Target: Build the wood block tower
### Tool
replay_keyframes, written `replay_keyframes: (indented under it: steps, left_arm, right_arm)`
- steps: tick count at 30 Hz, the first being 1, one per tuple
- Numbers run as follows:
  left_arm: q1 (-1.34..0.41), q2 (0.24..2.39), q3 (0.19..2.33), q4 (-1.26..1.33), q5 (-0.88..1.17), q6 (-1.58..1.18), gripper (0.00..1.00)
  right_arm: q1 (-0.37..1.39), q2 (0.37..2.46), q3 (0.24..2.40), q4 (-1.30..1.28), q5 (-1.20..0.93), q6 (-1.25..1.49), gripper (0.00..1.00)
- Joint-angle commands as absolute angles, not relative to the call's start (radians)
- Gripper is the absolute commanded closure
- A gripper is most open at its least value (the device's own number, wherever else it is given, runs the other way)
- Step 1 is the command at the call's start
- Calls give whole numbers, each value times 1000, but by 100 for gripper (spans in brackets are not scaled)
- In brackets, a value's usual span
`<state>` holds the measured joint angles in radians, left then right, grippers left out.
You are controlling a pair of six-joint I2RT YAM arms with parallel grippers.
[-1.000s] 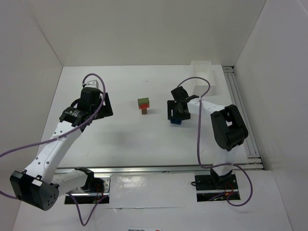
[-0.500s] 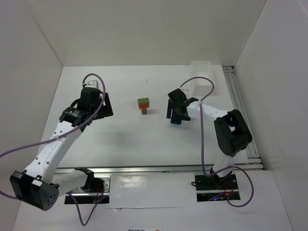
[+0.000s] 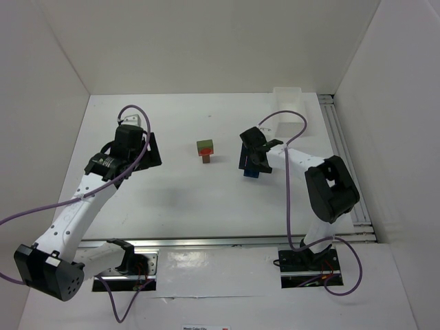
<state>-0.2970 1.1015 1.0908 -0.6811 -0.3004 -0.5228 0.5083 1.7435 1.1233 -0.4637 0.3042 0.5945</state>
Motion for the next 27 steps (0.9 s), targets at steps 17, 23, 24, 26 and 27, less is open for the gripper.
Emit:
replay_keyframes:
  steps: [17,23,24,26,27]
  left_arm:
    - [-291,1065,1103,-675,-302,-512,14]
    - [-291,1065,1103,-675,-321,-512,14]
    - [-291,1055,1094,-675,-321,-512,14]
    - [-291,1055,1094,-684,-321,-512,14]
    - [-291,1055,1094,-684,-330,-512,14]
  right_arm:
    - [535,1782,1147,-457,334,611,37]
    - [555,1727,1236,-534,334,569,40]
    - [555,1717,1259,-552,334,560,40]
    - [565,1717,1349,-589,325,534,40]
    - [578,1717,1385,-635,325,525,40]
